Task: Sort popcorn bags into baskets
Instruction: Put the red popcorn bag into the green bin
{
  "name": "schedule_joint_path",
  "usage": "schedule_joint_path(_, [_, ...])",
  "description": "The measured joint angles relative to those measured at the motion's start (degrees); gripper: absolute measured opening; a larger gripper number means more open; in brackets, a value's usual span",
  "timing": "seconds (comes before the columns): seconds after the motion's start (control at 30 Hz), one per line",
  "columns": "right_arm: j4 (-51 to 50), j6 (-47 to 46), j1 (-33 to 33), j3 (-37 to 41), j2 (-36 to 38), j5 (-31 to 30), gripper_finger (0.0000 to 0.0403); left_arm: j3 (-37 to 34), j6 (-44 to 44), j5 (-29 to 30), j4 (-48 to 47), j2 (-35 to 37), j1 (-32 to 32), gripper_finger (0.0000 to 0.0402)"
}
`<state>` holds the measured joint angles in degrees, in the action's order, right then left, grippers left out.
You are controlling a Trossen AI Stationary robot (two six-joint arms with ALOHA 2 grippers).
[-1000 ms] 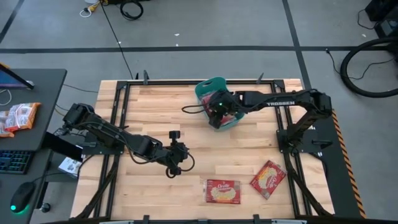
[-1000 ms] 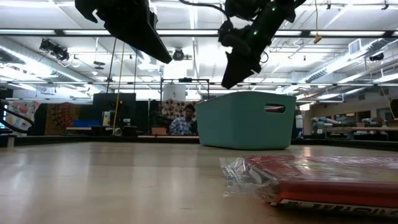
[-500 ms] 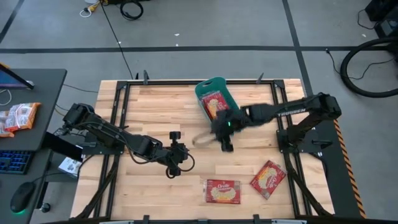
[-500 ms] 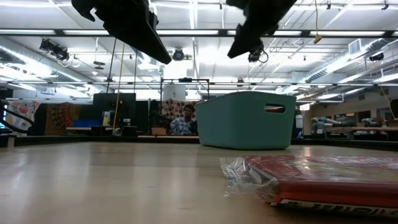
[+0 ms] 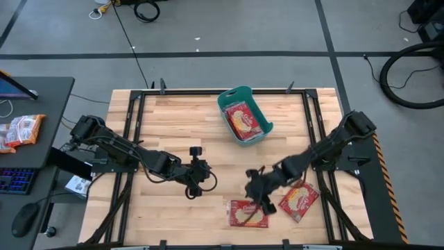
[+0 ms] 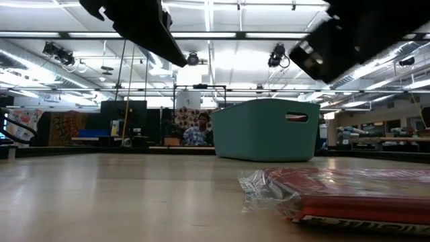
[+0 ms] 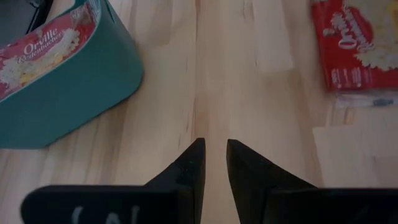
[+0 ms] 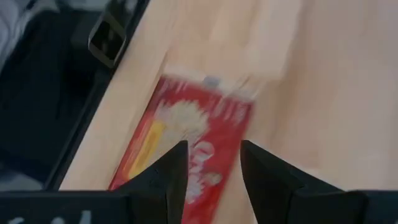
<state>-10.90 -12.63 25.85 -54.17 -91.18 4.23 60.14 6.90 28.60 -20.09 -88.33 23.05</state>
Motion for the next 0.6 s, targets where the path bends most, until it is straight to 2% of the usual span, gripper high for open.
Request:
schedule_joint_path(0.23, [4.0,-0.9,5.7,0.1,-7.0,-0.1,0.0151,0.0,-0.1,0.0,2.7,0.0,0.0,0.0071])
schedule_joint_path(0.43, [7.1,-4.1,7.6,0.1,-13.7,-0.4,0.0151,0.0,3.1,-0.1,3.9,0.0,0.0,0.0071])
schedule_joint_path(0.5, [7.1,-6.7,7.6,-0.2,-14.9,-2.3,0.015,0.0,5.2,-1.5,5.3,0.0,0.1,0.0071])
schedule_joint_path(0.6, [6.7,-8.7,6.5,-0.4,-16.1,-8.5,0.015,0.0,7.6,-6.4,8.3,-0.2,0.1,0.0071])
